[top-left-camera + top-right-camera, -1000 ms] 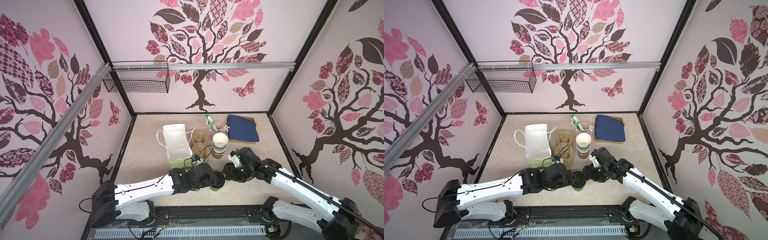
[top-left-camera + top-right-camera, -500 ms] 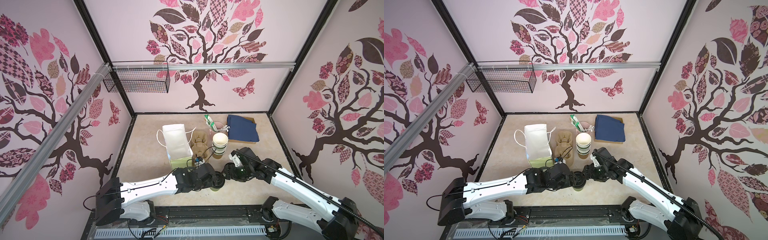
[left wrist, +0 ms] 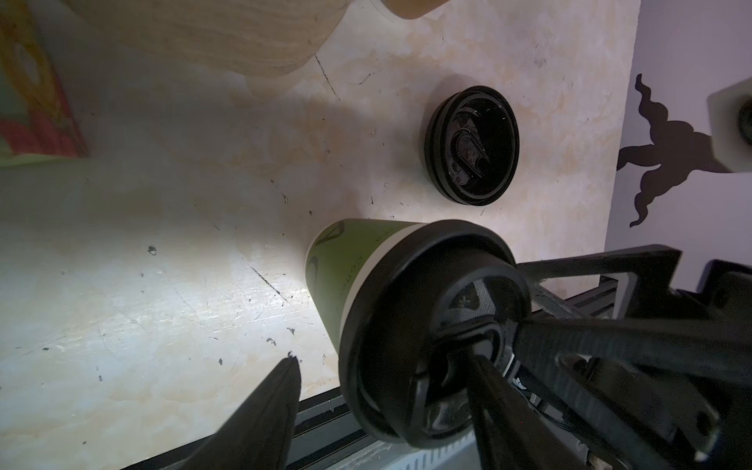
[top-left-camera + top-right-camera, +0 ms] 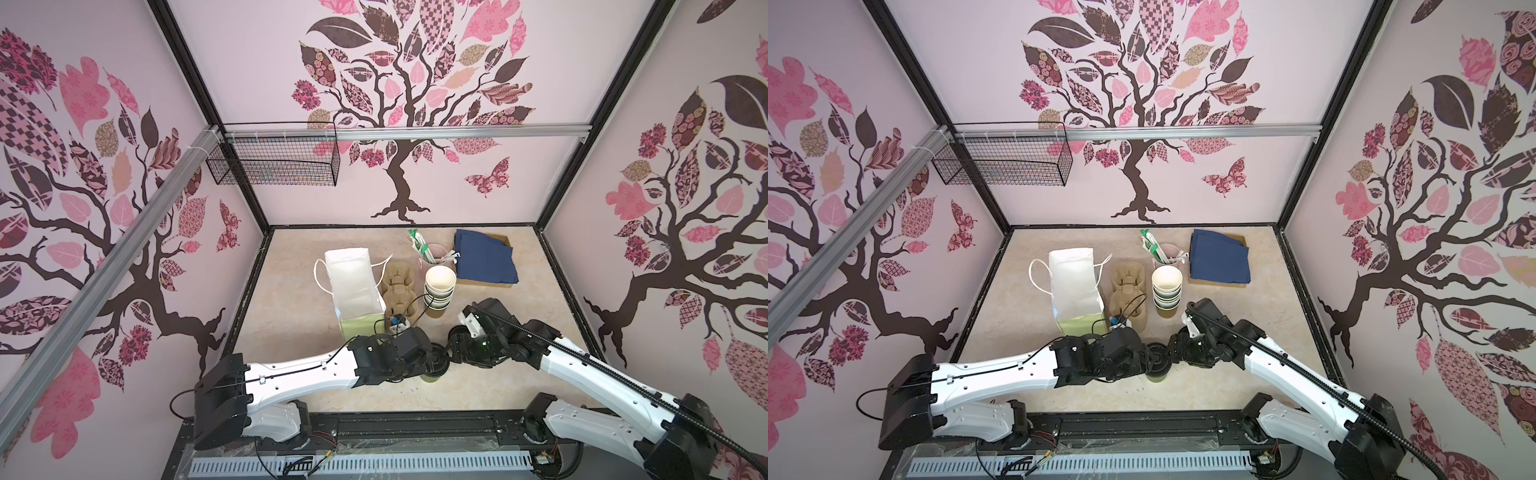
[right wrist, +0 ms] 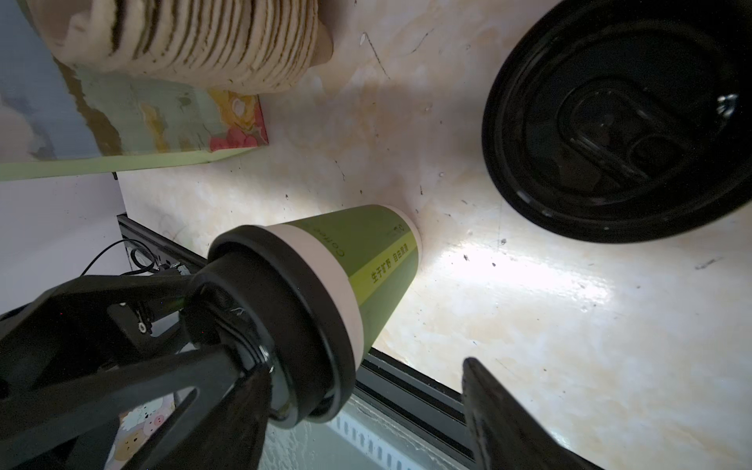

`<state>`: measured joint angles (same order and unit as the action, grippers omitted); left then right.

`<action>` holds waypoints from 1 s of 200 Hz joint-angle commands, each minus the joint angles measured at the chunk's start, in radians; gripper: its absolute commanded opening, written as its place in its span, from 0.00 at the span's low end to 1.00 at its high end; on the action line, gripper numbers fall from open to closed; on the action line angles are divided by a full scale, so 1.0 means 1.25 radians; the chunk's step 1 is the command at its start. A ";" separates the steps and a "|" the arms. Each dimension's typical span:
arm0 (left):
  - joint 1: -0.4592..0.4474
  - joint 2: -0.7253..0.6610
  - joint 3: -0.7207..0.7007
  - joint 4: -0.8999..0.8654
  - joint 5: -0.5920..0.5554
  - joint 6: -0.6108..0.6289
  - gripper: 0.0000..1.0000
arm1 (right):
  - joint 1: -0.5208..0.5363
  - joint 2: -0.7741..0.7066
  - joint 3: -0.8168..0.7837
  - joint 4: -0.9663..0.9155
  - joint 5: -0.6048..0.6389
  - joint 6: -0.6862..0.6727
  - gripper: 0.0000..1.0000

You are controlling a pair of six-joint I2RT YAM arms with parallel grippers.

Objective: Pack a coffee takeout order
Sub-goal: Close the lid on the coffee cup.

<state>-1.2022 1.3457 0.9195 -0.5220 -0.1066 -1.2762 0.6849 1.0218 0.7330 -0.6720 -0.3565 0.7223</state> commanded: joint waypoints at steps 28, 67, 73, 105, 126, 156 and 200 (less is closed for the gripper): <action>0.003 0.024 -0.025 -0.054 -0.021 -0.007 0.65 | 0.002 -0.017 0.035 0.012 0.006 0.029 0.76; 0.004 0.025 -0.023 -0.066 -0.021 -0.003 0.64 | 0.002 -0.014 0.027 0.039 0.031 0.043 0.74; 0.003 0.025 -0.023 -0.067 -0.021 -0.003 0.63 | 0.002 -0.011 0.029 0.045 0.028 0.044 0.73; 0.003 0.025 -0.027 -0.067 -0.019 -0.003 0.62 | 0.002 0.010 0.033 0.073 0.016 0.042 0.69; 0.003 0.023 -0.028 -0.067 -0.018 -0.003 0.61 | 0.002 0.024 0.023 0.085 0.012 0.039 0.66; 0.003 0.024 -0.028 -0.067 -0.017 0.002 0.60 | 0.002 0.046 -0.002 0.086 -0.001 0.036 0.62; 0.003 0.030 -0.033 -0.065 -0.010 0.005 0.59 | 0.002 0.058 -0.059 0.045 0.024 0.024 0.60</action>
<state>-1.2022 1.3521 0.9195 -0.5102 -0.1028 -1.2827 0.6849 1.0721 0.7101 -0.5323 -0.3683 0.7452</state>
